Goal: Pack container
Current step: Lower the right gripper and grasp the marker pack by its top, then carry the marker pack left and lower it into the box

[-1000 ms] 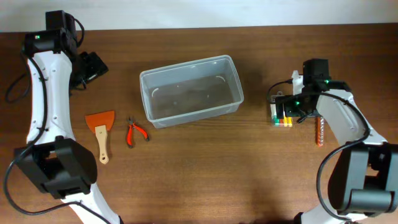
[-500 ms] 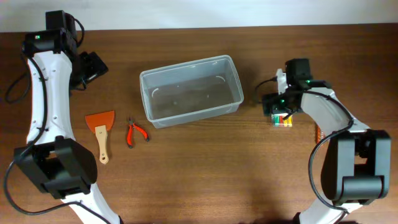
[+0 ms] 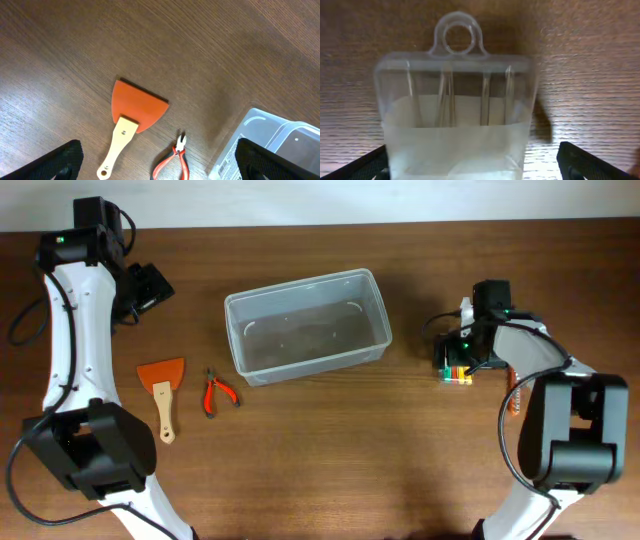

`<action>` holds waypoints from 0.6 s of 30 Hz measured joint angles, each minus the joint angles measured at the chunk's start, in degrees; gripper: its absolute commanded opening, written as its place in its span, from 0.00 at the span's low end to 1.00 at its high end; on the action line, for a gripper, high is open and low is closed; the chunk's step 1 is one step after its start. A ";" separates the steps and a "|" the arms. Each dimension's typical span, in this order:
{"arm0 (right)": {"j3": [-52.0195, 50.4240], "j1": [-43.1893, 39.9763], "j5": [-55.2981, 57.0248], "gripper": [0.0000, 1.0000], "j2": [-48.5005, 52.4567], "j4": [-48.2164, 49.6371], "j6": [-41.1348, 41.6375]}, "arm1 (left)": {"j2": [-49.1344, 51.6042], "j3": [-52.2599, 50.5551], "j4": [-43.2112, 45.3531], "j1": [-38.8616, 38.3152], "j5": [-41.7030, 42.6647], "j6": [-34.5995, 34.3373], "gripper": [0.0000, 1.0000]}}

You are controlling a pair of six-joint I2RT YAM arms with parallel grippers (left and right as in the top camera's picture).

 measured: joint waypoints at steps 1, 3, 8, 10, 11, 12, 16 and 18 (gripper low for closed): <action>0.00 0.00 0.00 0.99 0.31 -0.11 0.02 | 0.00 0.00 0.00 0.00 0.00 0.02 0.99; 0.00 0.00 -0.31 1.00 0.63 -0.11 0.15 | 0.00 0.00 0.02 0.00 0.00 0.02 0.99; 0.00 0.00 -0.59 0.68 0.63 -0.13 0.35 | 0.00 0.00 0.00 0.00 0.00 0.02 0.99; 0.00 0.00 -0.63 0.59 0.63 -0.26 -0.02 | 0.00 0.00 0.00 0.00 0.00 0.02 0.99; 0.00 0.00 -0.68 0.57 0.63 -0.33 0.07 | 0.00 0.00 0.00 0.00 0.00 0.00 0.99; 0.07 0.00 -0.70 0.53 0.61 -0.35 0.17 | 0.00 0.00 0.00 0.00 0.00 0.02 0.99; 0.24 0.02 -0.66 0.43 0.52 -0.66 0.35 | 0.00 0.00 0.00 0.00 0.00 0.02 0.99; 0.90 0.02 -0.68 0.42 0.57 -1.81 0.37 | 0.00 0.00 0.00 0.00 0.00 0.00 0.99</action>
